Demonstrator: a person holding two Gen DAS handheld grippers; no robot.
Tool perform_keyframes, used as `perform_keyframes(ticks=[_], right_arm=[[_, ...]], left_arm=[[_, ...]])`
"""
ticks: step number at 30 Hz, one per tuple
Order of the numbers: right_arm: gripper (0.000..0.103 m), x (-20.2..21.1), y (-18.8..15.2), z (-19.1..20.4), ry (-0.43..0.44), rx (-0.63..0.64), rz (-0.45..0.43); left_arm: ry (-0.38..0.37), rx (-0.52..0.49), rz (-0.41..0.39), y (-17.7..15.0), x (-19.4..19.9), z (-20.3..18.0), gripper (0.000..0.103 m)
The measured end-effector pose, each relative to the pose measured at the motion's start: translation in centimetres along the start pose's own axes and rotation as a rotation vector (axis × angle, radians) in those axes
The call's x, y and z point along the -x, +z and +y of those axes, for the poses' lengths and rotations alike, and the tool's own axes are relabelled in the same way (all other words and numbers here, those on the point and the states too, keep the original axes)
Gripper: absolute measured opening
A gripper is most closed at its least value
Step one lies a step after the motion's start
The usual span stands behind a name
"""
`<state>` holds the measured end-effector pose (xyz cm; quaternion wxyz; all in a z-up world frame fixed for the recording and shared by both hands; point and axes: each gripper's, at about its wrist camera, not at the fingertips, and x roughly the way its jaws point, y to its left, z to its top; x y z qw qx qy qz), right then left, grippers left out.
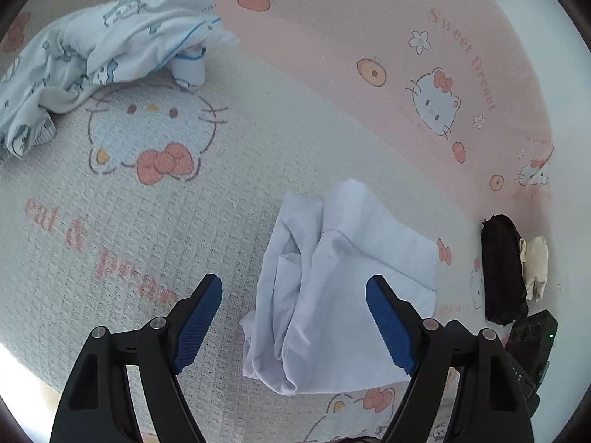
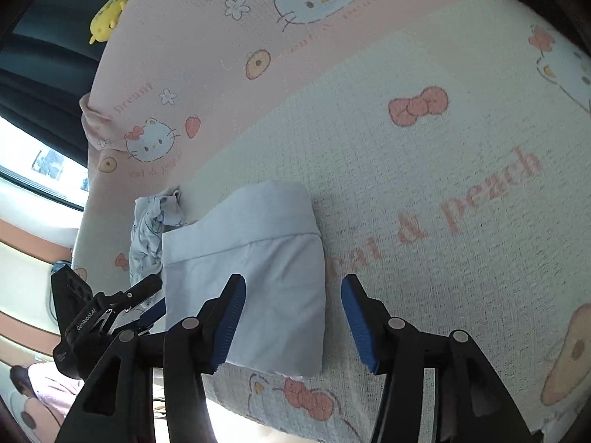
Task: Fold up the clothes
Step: 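Grasp the folded white shirt with both grippers and lift it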
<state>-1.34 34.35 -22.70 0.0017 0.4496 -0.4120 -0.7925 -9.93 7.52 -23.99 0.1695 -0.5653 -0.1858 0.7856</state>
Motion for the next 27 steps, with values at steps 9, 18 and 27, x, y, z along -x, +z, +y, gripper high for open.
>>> perform_keyframes(ticks=[9, 18, 27], right_arm=[[0.065, -2.1, -0.8, -2.9, 0.156, -0.191, 0.006], [0.065, -3.8, -1.1, -1.7, 0.211, -0.220, -0.002], [0.066, -4.5, -1.5, -0.5, 0.199, -0.195, -0.002]], left_arm=[[-0.128, 0.113, 0.024, -1.3, -1.6, 1.8, 0.080], [-0.162, 0.130, 0.003, -2.4, -1.5, 1.4, 0.080], [-0.195, 0.140, -0.019, -3.0, -1.6, 1.3, 0.067]])
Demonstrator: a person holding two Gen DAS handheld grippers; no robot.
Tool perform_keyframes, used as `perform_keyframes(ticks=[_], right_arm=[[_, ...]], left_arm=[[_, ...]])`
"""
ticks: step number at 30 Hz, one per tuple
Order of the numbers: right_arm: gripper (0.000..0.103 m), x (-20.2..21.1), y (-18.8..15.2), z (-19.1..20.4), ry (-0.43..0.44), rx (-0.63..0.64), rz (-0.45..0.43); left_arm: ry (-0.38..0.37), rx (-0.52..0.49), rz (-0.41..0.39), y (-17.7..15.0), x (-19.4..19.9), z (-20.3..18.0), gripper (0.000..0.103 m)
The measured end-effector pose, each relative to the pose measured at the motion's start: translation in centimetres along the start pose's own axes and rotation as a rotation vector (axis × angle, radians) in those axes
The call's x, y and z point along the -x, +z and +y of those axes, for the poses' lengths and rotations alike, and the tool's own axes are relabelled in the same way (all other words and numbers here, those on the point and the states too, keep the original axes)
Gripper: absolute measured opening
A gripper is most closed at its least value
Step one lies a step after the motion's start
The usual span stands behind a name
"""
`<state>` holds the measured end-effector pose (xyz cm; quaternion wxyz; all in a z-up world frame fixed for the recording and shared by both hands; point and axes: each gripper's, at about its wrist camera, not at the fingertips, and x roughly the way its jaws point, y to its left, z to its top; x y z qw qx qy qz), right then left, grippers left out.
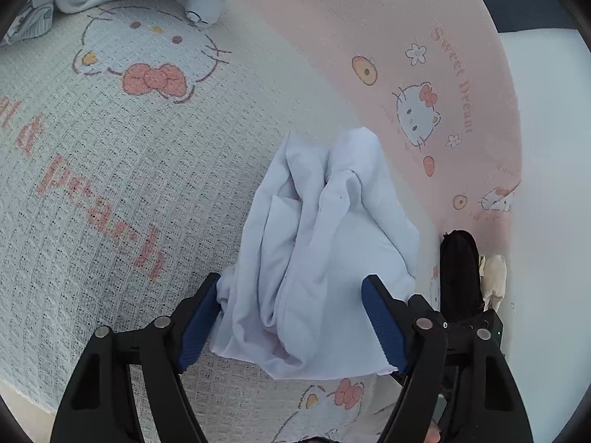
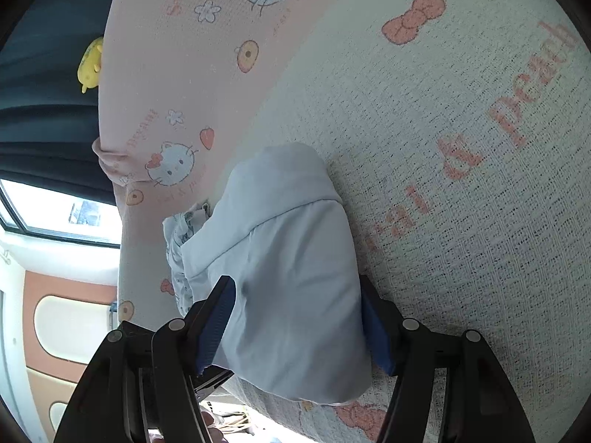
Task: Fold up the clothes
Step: 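Grasp the folded white shirt with both grippers and lift it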
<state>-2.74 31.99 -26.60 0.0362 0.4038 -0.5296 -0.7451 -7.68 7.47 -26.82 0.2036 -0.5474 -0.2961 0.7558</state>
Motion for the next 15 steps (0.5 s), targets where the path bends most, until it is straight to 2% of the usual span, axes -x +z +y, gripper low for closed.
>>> perform_keyframes(ticks=[3, 5, 10, 15], right_arm=[[0.062, -0.3, -0.3, 0.7, -0.053, 0.032, -0.022], [0.056, -0.4, -0.5, 1.2, -0.109, 0.060, -0.034], [0.055, -1.2, -0.7, 2.9, -0.227, 0.142, -0.032], [0.052, -1.6, -1.1, 4.1, -0.321, 0.201, -0.045]], left_arm=[[0.041, -0.021, -0.012, -0.3, 0.2, 0.1, 0.051], [0.051, -0.041, -0.016, -0.4, 0.2, -0.1, 0.049], [0.111, -0.103, -0.011, -0.9, -0.2, -1.1, 0.048], [0.198, -0.217, -0.007, -1.5, -1.1, -2.6, 0.048]])
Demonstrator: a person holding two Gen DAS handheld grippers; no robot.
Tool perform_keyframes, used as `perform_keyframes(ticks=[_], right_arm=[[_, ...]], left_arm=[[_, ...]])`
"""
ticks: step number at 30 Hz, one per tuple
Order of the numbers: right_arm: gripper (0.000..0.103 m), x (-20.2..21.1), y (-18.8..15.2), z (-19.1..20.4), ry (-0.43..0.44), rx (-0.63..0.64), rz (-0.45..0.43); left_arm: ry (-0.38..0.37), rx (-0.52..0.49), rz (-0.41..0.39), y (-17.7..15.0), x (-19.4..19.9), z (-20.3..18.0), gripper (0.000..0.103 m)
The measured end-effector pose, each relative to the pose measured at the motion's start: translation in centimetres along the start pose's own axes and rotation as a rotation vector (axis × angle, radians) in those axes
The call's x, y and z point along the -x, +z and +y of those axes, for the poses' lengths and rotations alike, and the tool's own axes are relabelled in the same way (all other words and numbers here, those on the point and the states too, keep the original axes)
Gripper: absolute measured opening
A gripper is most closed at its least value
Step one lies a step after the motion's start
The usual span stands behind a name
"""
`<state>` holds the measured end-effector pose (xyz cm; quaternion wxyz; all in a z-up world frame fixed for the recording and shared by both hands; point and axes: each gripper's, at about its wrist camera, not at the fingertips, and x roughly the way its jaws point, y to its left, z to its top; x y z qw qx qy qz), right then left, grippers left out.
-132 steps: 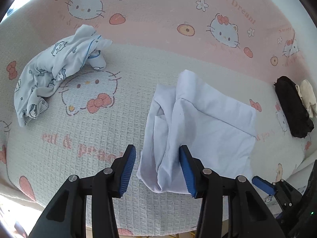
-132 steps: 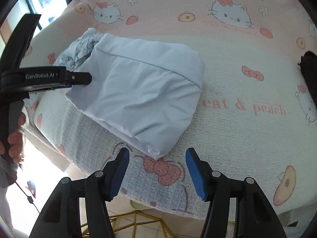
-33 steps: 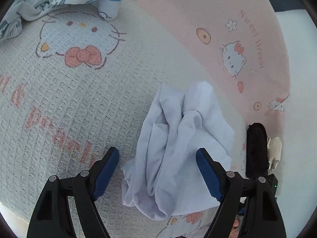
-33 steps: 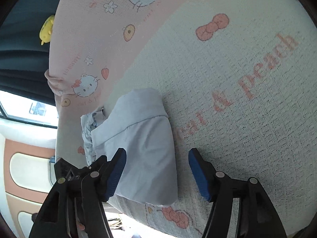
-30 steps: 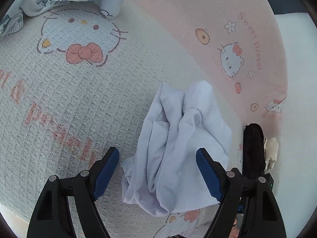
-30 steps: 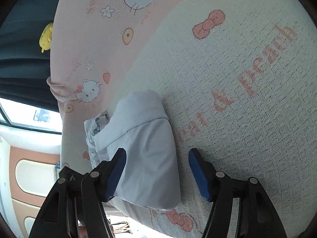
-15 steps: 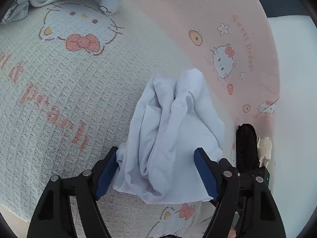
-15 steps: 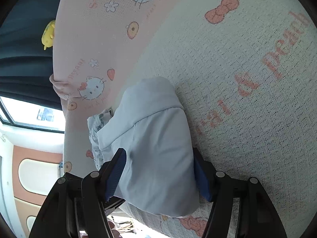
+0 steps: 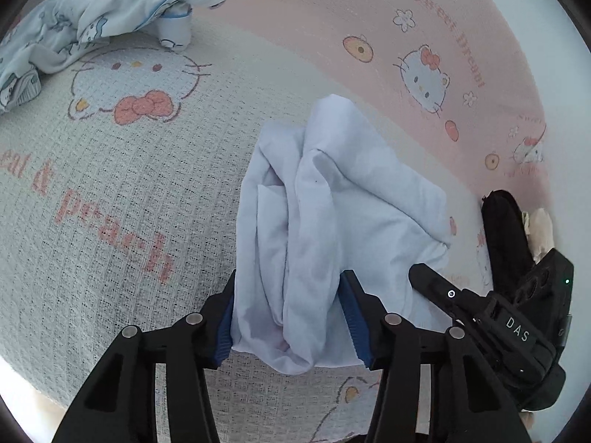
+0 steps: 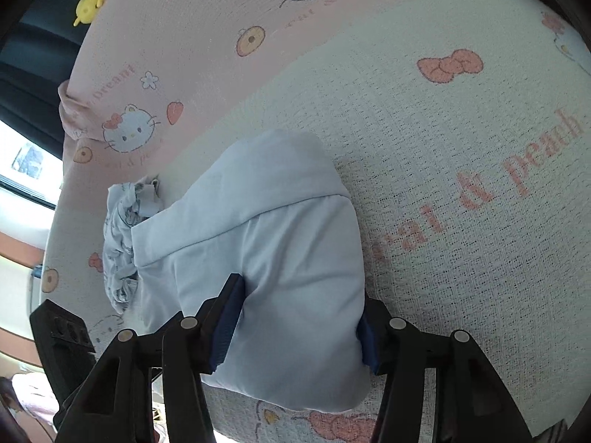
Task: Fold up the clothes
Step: 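Grasp the folded white shirt with both grippers and lift it, then carry the folded shirt with both grippers onto the black and cream clothes stack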
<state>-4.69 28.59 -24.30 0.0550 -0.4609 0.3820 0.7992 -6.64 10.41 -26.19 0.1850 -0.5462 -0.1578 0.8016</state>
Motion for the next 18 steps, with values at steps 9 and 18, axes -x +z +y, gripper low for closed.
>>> perform_keyframes(ticks=[9, 18], right_arm=[[0.046, 0.8, 0.4, 1.8, -0.047, 0.154, 0.016], [0.031, 2.8, -0.1, 3.0, -0.025, 0.250, -0.019]], left_arm=[[0.036, -0.133, -0.032, -0.6, 0.9, -2.0, 0.034], [-0.097, -0.028, -0.025, 0.0, 2.2, -1.4, 0.032]])
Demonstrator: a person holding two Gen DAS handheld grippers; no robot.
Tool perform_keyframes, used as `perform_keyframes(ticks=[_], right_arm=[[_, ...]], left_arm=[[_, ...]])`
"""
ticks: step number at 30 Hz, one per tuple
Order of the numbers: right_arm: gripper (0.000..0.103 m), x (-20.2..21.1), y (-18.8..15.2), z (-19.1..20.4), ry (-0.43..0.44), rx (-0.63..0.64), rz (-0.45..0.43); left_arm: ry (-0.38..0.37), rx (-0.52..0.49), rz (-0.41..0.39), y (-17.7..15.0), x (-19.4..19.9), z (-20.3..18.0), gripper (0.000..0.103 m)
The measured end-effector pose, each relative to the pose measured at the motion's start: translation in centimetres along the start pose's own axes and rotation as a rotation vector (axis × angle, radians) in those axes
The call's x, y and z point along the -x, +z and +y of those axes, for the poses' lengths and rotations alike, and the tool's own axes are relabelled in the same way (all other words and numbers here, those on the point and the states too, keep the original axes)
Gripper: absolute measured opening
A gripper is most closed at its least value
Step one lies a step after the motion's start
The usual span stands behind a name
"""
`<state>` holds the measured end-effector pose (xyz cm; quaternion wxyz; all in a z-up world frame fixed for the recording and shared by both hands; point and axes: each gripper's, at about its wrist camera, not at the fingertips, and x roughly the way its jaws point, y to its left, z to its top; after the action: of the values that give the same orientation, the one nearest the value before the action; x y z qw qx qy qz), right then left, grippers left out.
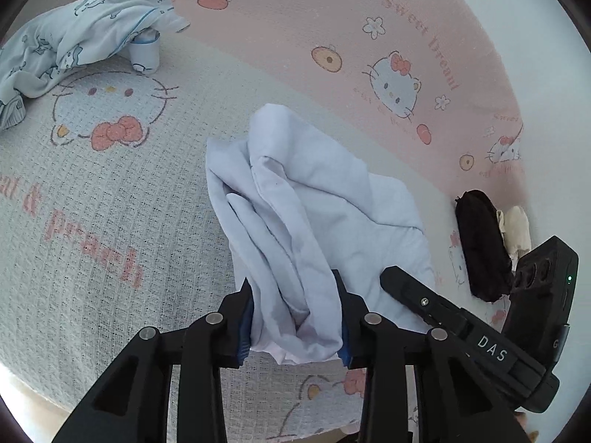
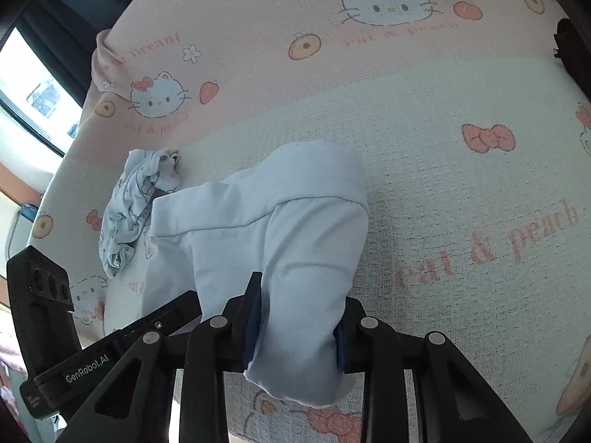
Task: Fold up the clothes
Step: 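Carry the folded shirt with both grippers onto the black and cream clothes stack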
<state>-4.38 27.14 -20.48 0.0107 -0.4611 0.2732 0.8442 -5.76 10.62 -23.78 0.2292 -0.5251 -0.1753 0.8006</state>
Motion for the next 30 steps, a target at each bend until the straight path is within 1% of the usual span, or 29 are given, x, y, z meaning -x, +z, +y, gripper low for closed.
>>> perform_keyframes(ticks=[3, 6, 8, 13, 17, 21, 23, 28, 30], right_arm=[[0.031, 0.7, 0.1, 0.6, -0.022, 0.030, -0.014], [0.031, 2.3, 0.3, 0.4, -0.024, 0.025, -0.034], [0.031, 3.7, 0.5, 0.4, -0.040, 0.039, -0.060], [0.031, 8.3, 1.0, 0.3, -0.097, 0.078, -0.138], [0.031, 12.9, 1.5, -0.9, -0.138, 0.077, -0.221], [0.031, 16.9, 2.4, -3.2, -0.171, 0.042, -0.287], [0.031, 18.6, 3.3, -4.6, -0.186, 0.027, -0.311], [0.031, 23.0, 6.2, -8.6, -0.210, 0.002, -0.354], [0.031, 25.0, 7.6, -10.1, -0.227, 0.011, -0.379]], left_arm=[[-0.037, -0.010, -0.011, 0.2, 0.7, -1.0, 0.032], [-0.065, -0.038, -0.016, 0.3, 1.1, -2.3, 0.032], [-0.102, -0.045, -0.016, 0.3, 1.3, -3.1, 0.032], [-0.175, -0.100, -0.021, 0.3, 2.2, -6.7, 0.032], [-0.247, -0.164, -0.014, 0.5, 2.8, -11.0, 0.032], [-0.321, -0.218, 0.012, 1.1, 2.1, -16.1, 0.032], [-0.334, -0.260, 0.023, 1.3, 1.6, -18.9, 0.032], [-0.350, -0.351, 0.016, 2.5, 0.4, -26.5, 0.032], [-0.371, -0.378, 0.014, 3.3, -0.5, -29.7, 0.032]])
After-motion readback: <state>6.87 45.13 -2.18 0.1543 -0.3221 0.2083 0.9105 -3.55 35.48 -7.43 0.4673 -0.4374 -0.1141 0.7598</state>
